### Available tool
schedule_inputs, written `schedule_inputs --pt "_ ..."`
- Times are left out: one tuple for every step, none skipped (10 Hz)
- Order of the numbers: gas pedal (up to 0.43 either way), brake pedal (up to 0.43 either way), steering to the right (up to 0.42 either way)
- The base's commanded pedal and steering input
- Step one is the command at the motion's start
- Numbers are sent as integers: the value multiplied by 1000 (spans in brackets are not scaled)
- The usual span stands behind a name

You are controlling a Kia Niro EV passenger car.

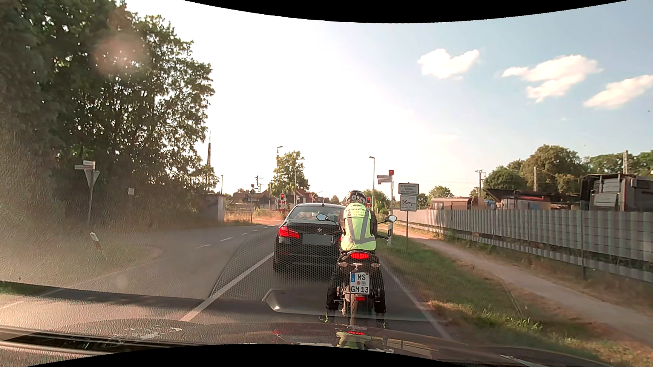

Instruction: Follow the waypoints while adhering to traffic rules and regulations

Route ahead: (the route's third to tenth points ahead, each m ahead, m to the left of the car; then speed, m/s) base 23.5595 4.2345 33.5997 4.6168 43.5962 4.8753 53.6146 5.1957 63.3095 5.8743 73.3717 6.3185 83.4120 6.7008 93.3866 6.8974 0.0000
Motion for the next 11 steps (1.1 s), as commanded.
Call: schedule_inputs --pt "0 0 6" --pt "0 0 6" --pt "0 0 6" --pt "0 0 6" --pt "0 0 6" --pt "0 0 6" --pt "0 0 6" --pt "0 0 6" --pt "0 0 6" --pt "0 0 6" --pt "0 0 6"
